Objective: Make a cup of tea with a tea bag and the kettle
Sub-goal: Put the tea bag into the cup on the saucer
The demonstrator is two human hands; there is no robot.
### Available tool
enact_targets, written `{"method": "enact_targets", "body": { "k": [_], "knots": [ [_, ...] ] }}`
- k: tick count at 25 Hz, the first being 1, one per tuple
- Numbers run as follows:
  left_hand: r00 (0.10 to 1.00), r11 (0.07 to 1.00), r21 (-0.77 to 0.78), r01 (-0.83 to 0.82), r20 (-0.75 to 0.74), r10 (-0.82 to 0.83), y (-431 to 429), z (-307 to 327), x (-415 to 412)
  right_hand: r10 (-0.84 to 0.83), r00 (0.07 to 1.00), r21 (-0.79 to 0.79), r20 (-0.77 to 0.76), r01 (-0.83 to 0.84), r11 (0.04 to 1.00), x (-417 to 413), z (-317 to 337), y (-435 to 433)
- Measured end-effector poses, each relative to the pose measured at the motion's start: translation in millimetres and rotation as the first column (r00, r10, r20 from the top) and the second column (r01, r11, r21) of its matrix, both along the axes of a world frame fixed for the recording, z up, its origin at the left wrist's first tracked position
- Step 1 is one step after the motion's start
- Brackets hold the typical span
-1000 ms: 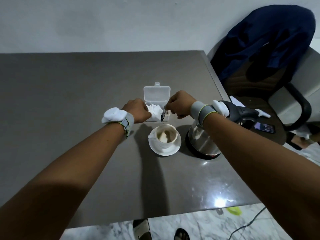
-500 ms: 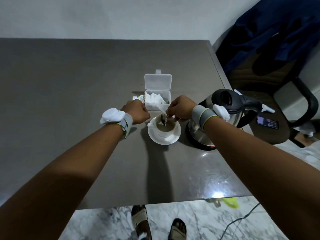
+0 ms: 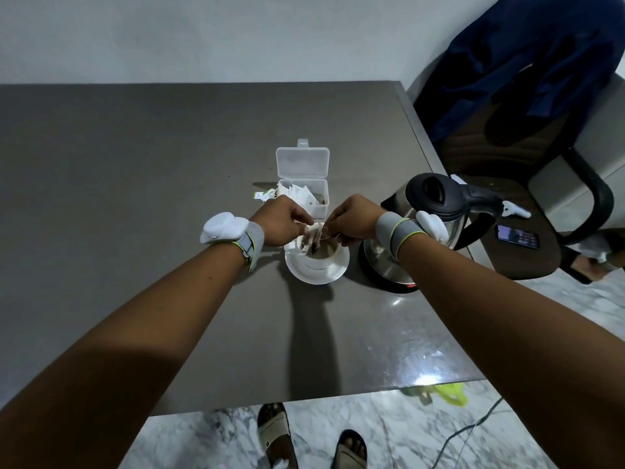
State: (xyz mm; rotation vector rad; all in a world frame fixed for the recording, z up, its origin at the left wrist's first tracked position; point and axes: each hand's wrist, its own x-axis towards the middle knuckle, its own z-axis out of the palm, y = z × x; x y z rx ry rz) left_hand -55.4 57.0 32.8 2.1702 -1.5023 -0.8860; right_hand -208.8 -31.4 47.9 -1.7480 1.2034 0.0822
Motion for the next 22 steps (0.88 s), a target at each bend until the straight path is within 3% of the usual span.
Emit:
{"method": "enact_targets", "body": {
  "k": [7,11,17,22],
  "knots": [
    [0.995,0.997,0.027,-0.069,0.069,0.067,4,-6,13,-0.106,0.993,0.107,0.047,0.101,0.989,-3,-6,3],
    [0.995,0.997,0.037,-0.069,0.079,0.066,1,-7,15,-0.087,0.996,0.083,0.029,0.084,0.993,-4,-13,2],
    [0.997,0.998,0.037,-0.041,0.060,0.039,-4,-13,14,0.048,0.978,-0.223,-0.203,-0.094,0.970,2,-21,-3],
    [0.997,0.999,0.035,-0.024,0.067,0.022,-4,-21,19,0.052,0.965,-0.423,-0.257,-0.161,0.892,17,-32,0]
  ]
}}
